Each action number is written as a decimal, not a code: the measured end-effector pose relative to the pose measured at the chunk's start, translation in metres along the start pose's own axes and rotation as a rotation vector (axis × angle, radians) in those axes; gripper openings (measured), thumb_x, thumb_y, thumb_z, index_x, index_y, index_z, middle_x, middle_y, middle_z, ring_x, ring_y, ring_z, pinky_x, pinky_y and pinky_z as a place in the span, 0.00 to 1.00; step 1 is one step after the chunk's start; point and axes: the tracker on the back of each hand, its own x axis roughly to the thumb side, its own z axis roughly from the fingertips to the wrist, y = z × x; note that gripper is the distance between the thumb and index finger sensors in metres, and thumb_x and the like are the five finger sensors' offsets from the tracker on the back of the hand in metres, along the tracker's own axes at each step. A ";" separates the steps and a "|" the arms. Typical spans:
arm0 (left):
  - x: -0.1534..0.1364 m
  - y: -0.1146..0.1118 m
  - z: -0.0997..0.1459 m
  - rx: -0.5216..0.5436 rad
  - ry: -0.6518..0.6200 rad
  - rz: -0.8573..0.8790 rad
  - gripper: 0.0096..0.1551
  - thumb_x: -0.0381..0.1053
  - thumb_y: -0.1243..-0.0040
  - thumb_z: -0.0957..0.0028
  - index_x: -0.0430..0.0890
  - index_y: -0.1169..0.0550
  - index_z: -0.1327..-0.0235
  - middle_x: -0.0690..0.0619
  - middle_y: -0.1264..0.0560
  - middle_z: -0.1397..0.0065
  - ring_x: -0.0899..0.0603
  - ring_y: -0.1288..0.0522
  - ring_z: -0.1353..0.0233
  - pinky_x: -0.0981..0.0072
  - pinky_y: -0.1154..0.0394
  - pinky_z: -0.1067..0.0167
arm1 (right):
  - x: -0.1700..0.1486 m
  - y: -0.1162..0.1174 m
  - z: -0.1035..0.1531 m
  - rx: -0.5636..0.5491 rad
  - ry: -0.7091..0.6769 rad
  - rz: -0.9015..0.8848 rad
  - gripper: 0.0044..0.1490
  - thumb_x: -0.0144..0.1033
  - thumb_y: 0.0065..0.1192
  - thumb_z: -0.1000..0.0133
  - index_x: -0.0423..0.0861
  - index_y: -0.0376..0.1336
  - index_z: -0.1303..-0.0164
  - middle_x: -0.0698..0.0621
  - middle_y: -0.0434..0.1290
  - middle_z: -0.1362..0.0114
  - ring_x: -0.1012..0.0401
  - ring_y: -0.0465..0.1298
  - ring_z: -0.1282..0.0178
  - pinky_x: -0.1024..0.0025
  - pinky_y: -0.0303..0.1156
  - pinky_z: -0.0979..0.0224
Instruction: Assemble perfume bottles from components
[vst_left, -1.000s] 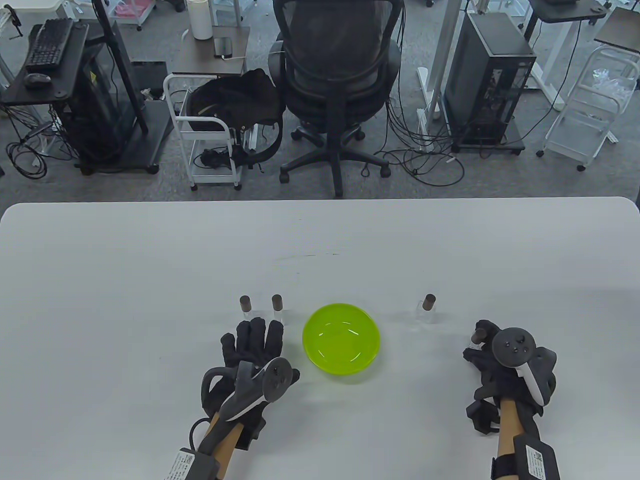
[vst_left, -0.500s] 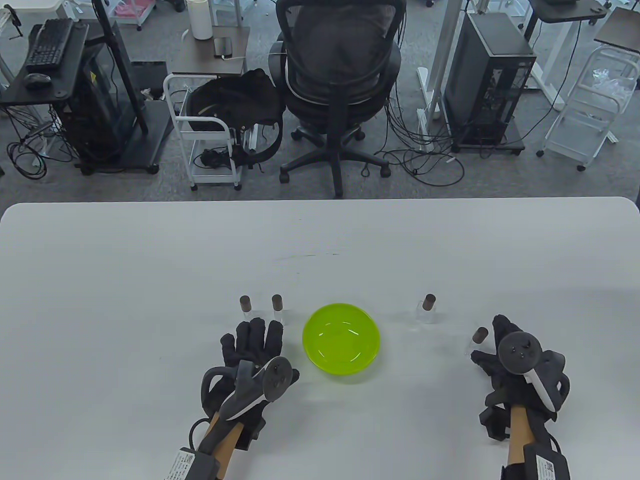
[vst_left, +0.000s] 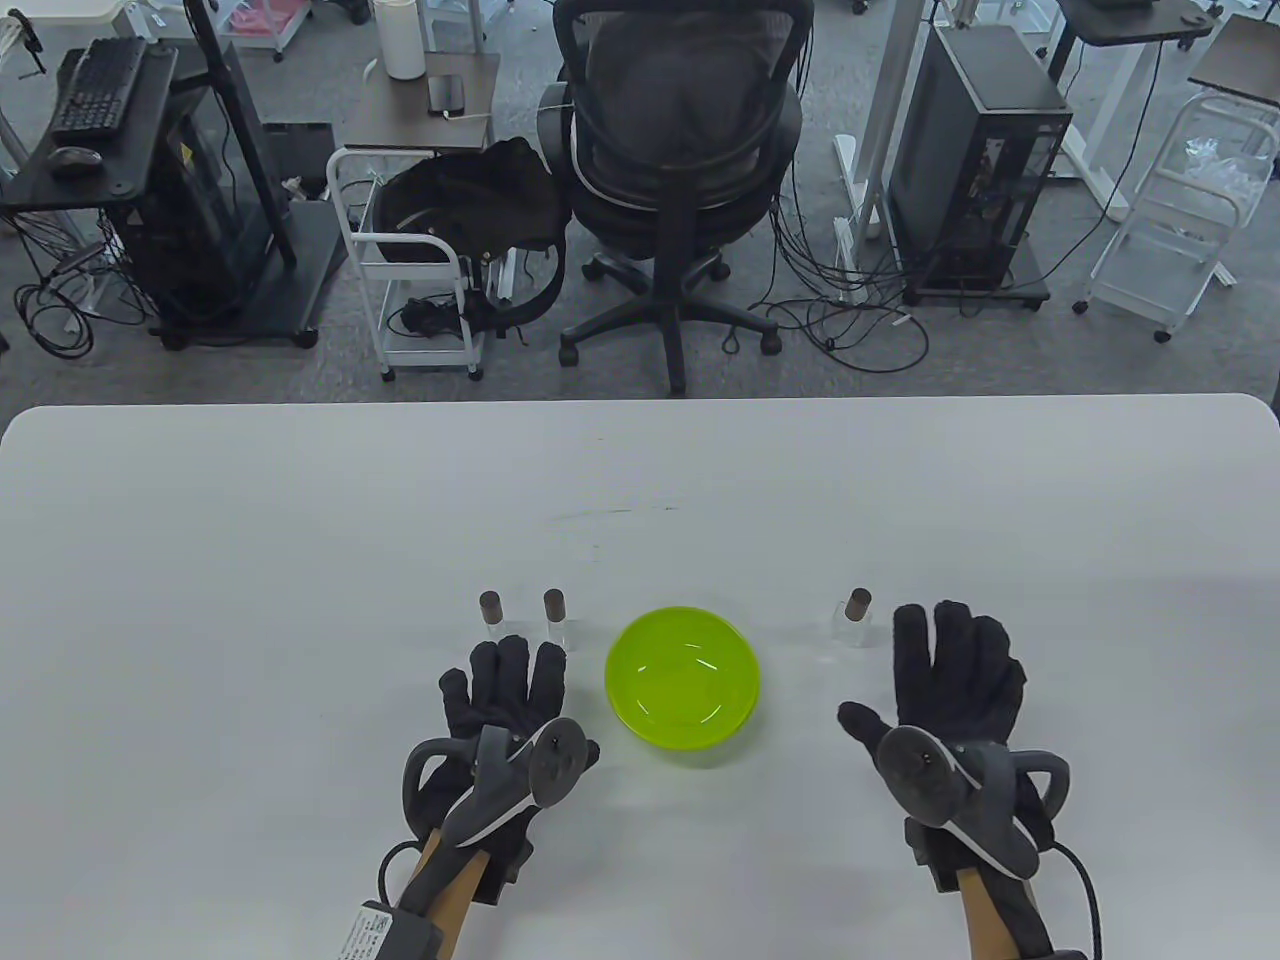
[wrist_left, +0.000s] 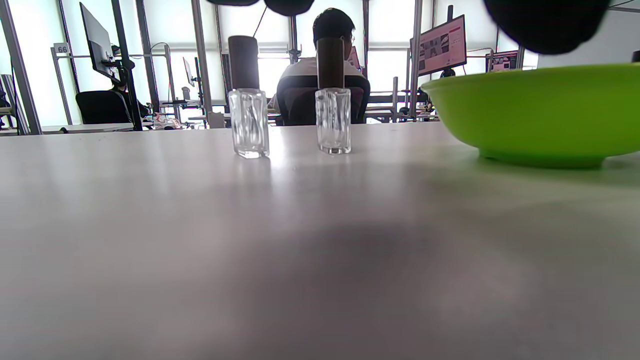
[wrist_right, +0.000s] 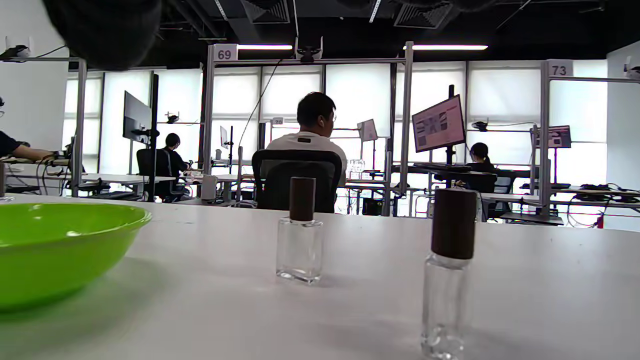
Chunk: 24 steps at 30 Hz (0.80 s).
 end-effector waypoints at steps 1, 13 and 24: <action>0.000 0.000 0.000 0.001 0.000 -0.001 0.62 0.77 0.52 0.53 0.48 0.55 0.12 0.34 0.53 0.10 0.25 0.51 0.13 0.26 0.53 0.20 | 0.005 0.004 0.000 0.025 -0.019 0.001 0.66 0.70 0.52 0.43 0.43 0.32 0.10 0.25 0.37 0.10 0.22 0.42 0.14 0.20 0.48 0.21; 0.000 -0.001 0.002 -0.012 0.019 -0.009 0.63 0.78 0.54 0.53 0.48 0.57 0.13 0.34 0.56 0.10 0.23 0.55 0.13 0.23 0.57 0.21 | 0.020 0.049 -0.001 0.317 -0.085 0.071 0.68 0.76 0.43 0.45 0.45 0.26 0.13 0.24 0.29 0.13 0.19 0.33 0.19 0.17 0.42 0.24; 0.000 0.000 0.003 -0.021 0.027 -0.024 0.63 0.78 0.54 0.53 0.48 0.58 0.13 0.34 0.57 0.10 0.23 0.56 0.13 0.23 0.57 0.21 | 0.023 0.049 0.001 0.319 -0.102 0.067 0.67 0.75 0.43 0.45 0.45 0.26 0.13 0.24 0.29 0.12 0.19 0.33 0.18 0.17 0.42 0.24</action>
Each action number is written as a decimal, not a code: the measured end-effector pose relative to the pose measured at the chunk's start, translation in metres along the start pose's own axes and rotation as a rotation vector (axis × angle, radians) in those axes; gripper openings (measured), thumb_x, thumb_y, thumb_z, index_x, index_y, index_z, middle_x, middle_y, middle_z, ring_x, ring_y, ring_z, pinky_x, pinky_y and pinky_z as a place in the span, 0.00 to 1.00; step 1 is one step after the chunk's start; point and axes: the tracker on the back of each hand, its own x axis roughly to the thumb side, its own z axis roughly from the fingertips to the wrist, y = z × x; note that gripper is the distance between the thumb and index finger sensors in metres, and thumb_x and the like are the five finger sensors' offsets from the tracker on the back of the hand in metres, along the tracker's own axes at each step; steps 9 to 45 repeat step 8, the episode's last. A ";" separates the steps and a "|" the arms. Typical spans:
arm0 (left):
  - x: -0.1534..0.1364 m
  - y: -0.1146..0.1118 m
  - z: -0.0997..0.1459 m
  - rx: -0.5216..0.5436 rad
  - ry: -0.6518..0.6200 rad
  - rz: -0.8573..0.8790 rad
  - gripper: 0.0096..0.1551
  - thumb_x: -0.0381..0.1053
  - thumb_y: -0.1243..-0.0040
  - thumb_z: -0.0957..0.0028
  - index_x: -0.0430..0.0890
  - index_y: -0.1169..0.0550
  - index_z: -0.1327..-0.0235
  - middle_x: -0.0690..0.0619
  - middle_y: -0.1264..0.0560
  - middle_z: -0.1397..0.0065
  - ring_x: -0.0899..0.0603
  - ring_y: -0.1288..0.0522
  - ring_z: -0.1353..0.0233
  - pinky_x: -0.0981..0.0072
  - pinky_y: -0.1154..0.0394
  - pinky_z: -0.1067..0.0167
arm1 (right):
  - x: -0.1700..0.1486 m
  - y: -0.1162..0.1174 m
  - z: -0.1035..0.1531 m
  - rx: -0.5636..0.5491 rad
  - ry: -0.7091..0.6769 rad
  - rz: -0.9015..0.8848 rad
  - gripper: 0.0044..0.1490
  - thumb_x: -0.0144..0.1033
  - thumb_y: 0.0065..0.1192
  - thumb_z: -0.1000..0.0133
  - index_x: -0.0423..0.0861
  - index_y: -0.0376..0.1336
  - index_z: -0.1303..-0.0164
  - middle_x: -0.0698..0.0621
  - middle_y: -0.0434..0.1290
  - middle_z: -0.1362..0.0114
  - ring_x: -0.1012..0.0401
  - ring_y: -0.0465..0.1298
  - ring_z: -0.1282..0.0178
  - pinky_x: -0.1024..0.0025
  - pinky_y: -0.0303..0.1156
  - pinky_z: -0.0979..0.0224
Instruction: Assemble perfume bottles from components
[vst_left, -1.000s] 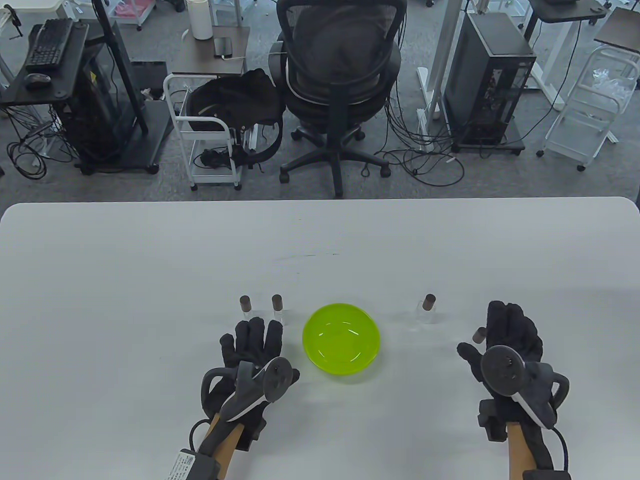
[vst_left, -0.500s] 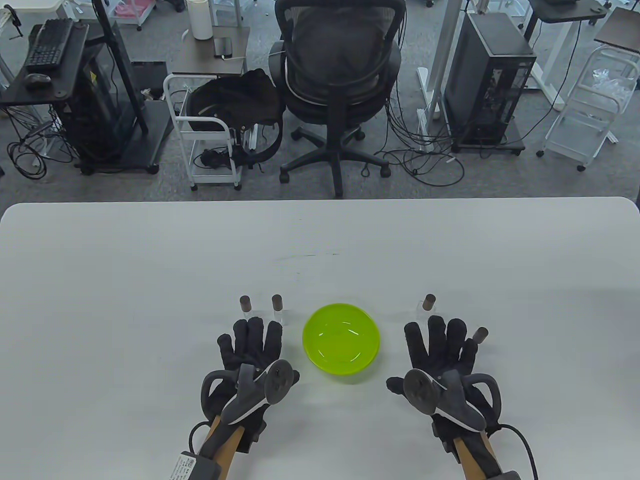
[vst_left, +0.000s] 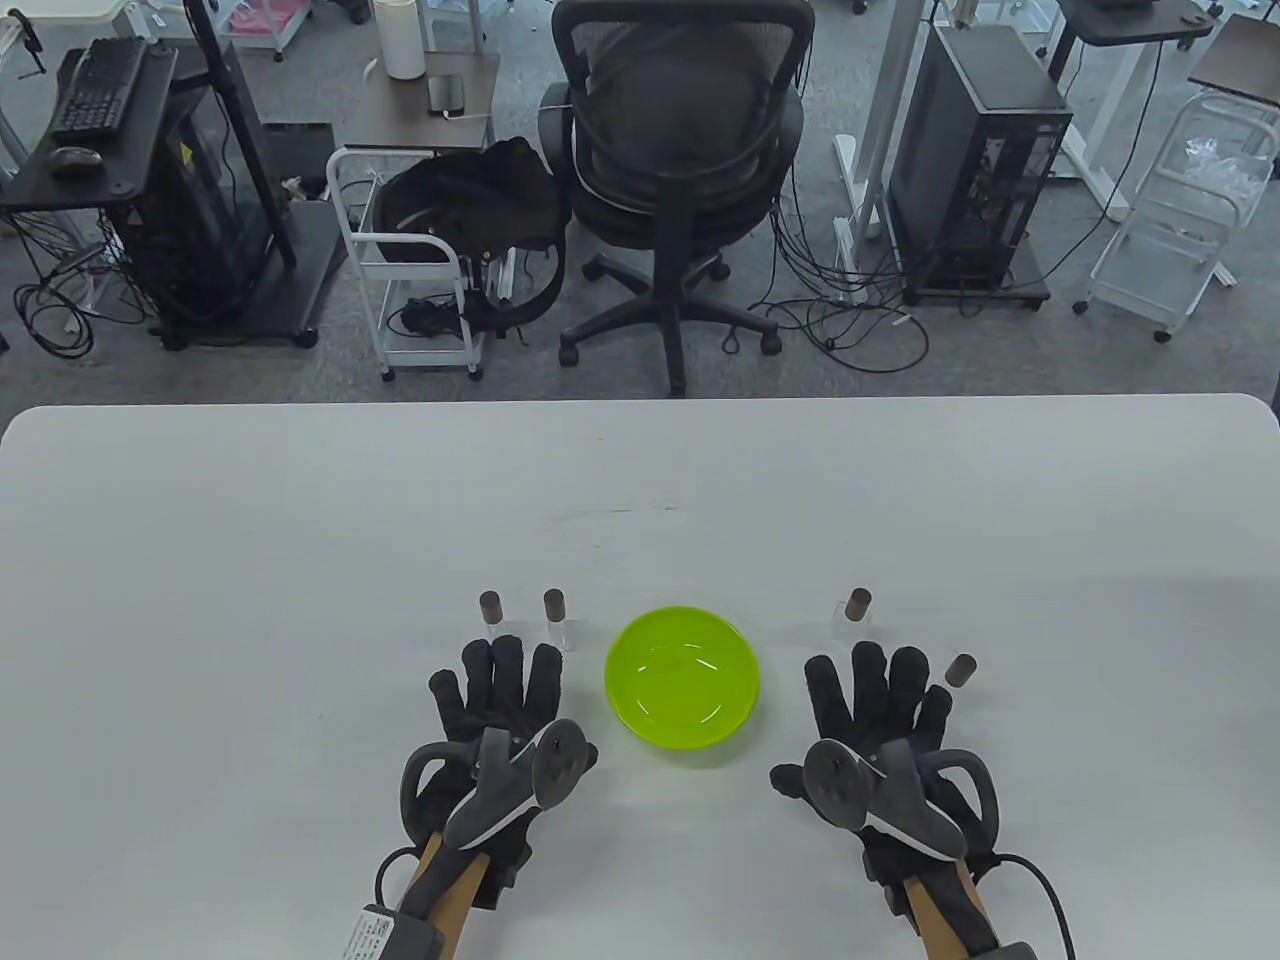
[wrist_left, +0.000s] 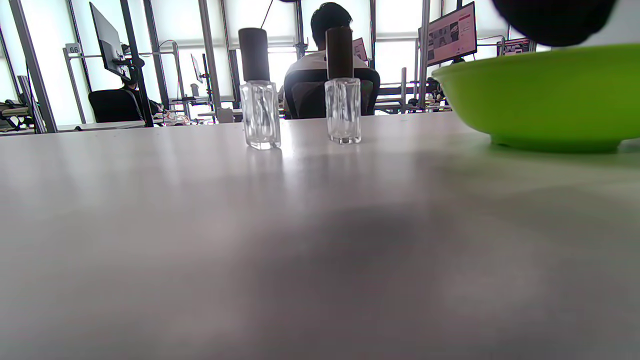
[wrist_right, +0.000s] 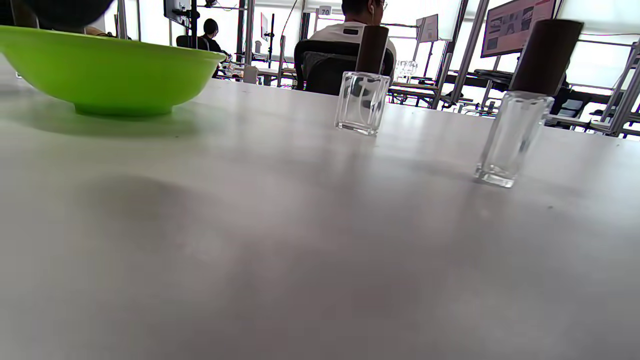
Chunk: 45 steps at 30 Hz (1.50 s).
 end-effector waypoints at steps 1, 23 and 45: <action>0.000 0.000 0.000 0.001 0.000 -0.001 0.63 0.78 0.54 0.53 0.48 0.58 0.13 0.34 0.57 0.10 0.23 0.56 0.13 0.23 0.57 0.21 | 0.001 0.000 0.000 0.000 -0.002 -0.001 0.67 0.75 0.44 0.45 0.44 0.26 0.12 0.24 0.29 0.12 0.19 0.33 0.18 0.17 0.42 0.24; 0.000 0.000 0.000 -0.001 0.002 -0.005 0.63 0.78 0.54 0.53 0.48 0.58 0.13 0.34 0.57 0.10 0.23 0.56 0.13 0.23 0.57 0.22 | 0.002 0.002 0.001 0.006 -0.006 0.007 0.67 0.75 0.44 0.45 0.44 0.26 0.12 0.24 0.29 0.12 0.19 0.33 0.18 0.18 0.42 0.24; 0.000 0.000 0.000 -0.001 0.002 -0.005 0.63 0.78 0.54 0.53 0.48 0.58 0.13 0.34 0.57 0.10 0.23 0.56 0.13 0.23 0.57 0.22 | 0.002 0.002 0.001 0.006 -0.006 0.007 0.67 0.75 0.44 0.45 0.44 0.26 0.12 0.24 0.29 0.12 0.19 0.33 0.18 0.18 0.42 0.24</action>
